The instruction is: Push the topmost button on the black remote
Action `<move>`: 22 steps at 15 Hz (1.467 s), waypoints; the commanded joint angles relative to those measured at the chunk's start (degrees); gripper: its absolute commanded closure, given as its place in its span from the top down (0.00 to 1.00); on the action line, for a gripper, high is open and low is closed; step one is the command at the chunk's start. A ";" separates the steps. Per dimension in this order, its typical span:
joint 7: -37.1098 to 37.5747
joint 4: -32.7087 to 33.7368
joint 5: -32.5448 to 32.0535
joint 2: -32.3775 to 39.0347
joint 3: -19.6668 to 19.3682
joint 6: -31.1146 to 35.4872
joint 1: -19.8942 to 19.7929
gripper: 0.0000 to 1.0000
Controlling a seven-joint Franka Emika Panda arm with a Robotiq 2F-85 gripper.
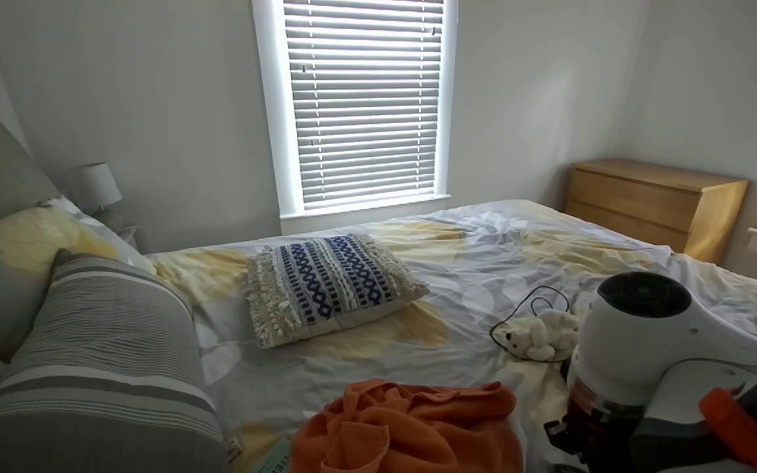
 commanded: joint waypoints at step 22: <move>0.81 1.31 1.78 4.35 0.76 0.11 0.50 0.00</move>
